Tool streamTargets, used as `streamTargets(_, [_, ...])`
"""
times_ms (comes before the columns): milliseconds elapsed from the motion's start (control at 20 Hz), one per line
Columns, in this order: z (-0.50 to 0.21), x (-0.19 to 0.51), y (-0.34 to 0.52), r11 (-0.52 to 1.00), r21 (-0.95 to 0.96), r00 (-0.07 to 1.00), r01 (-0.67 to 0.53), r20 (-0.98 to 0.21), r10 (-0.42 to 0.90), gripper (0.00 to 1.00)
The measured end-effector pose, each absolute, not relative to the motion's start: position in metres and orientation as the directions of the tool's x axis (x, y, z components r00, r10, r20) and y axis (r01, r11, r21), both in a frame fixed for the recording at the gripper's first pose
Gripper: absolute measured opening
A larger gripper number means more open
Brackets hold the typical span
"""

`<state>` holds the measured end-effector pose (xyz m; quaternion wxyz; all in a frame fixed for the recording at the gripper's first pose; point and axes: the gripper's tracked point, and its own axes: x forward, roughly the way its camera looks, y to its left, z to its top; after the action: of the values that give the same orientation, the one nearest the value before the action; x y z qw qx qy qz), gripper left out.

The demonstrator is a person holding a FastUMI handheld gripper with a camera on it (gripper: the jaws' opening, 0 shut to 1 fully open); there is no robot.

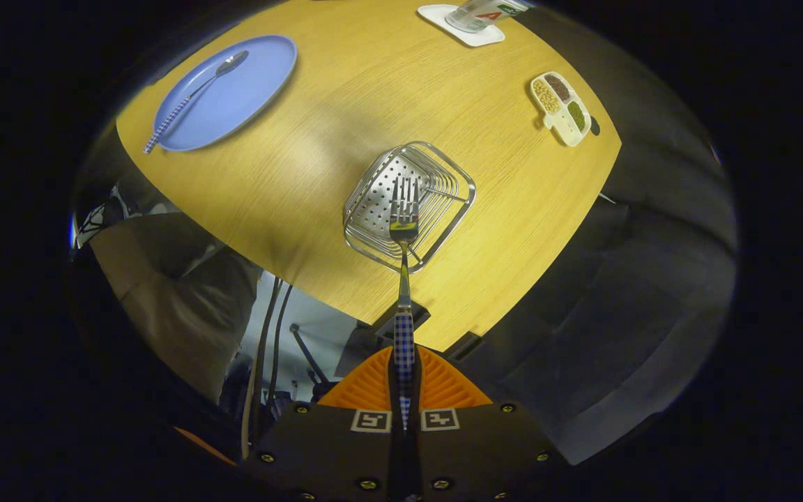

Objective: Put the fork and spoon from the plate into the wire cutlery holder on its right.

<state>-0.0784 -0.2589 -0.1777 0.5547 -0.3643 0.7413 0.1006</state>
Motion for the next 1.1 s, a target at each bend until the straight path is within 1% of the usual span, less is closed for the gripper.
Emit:
streamTargets(350, [-0.205,-0.061,-0.257,0.722,-0.208,-0.185,-0.66,-0.886,-0.424,0.01])
streamTargets(550, [-0.211,-0.053,-0.266,0.705,-0.208,-0.226,-0.678,-0.854,-0.47,0.01])
streamTargets(600, [-0.216,-0.052,-0.263,0.713,-0.201,-0.24,-0.672,-0.852,-0.466,0.08])
streamTargets(700, [-0.216,-0.049,-0.259,0.72,-0.193,-0.237,-0.667,-0.861,-0.451,0.08])
streamTargets(750, [-0.219,-0.047,-0.26,0.721,-0.193,-0.228,-0.666,-0.867,-0.443,0.11])
streamTargets(850, [-0.214,-0.047,-0.261,0.728,-0.205,-0.22,-0.654,-0.87,-0.442,0.11])
streamTargets(950, [-0.21,-0.041,-0.26,0.729,-0.219,-0.193,-0.649,-0.879,-0.435,0.2])
streamTargets(1000, [-0.207,-0.038,-0.261,0.731,-0.234,-0.171,-0.641,-0.885,-0.433,0.3])
streamTargets(1050, [-0.205,-0.04,-0.261,0.741,-0.242,-0.16,-0.626,-0.89,-0.426,0.43])
streamTargets(1100, [-0.201,-0.037,-0.26,0.744,-0.252,-0.142,-0.619,-0.896,-0.422,0.66])
